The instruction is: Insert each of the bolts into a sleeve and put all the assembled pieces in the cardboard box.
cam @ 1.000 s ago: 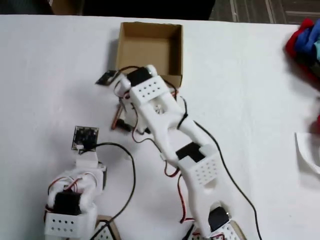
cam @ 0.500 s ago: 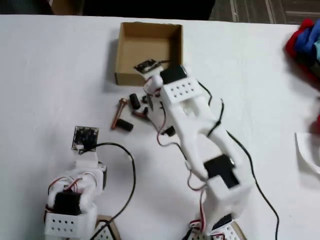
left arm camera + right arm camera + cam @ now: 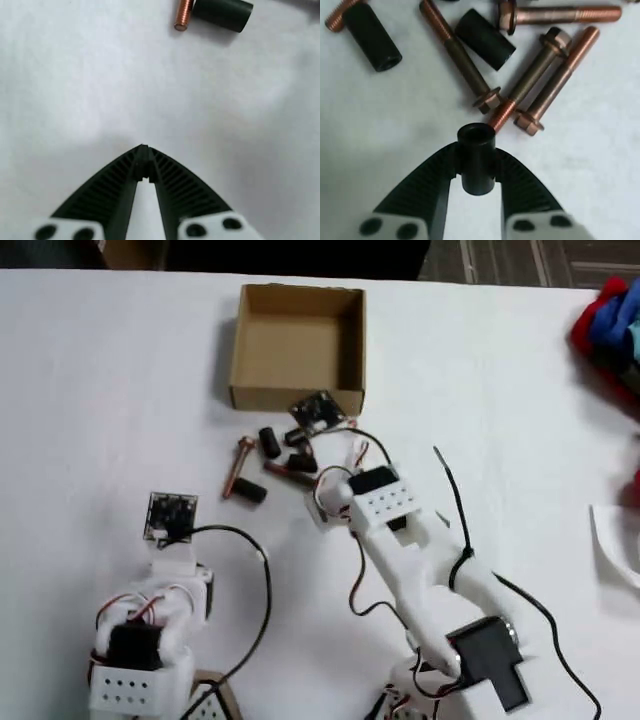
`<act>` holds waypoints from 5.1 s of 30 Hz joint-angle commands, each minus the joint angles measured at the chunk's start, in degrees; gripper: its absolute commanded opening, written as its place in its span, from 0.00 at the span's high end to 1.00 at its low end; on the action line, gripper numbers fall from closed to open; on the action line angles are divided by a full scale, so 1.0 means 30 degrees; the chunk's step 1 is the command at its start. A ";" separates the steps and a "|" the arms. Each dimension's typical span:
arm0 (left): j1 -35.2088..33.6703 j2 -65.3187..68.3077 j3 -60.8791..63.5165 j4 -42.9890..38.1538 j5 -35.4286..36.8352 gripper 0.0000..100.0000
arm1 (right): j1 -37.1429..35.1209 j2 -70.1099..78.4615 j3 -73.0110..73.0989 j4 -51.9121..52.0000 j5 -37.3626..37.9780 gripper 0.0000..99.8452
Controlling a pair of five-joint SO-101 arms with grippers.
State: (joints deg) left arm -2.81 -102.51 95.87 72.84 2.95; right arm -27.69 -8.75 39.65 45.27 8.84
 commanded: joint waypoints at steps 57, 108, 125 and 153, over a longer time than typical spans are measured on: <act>0.0293 2.7985 -1.6864 -1.2542 -0.5480 0.98 | -0.1451 -0.0278 0.2110 -0.4645 0.1084 0.98; 0.1582 4.6388 -4.2242 0.4425 -0.0059 0.90 | -0.1480 0.0132 0.1641 -0.4645 0.1143 0.98; 0.1875 4.6447 -3.7143 -0.1934 -0.0059 0.90 | -0.1509 0.0132 0.1641 -0.4645 0.1143 0.98; 0.3018 4.5304 -4.1861 0.5040 0.1289 0.90 | -0.1509 0.0132 0.1641 -0.4674 0.1143 0.98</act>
State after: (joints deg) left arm 5.63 37.27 -25.54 84.62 6.64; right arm -32.00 -8.22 46.86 32.35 11.91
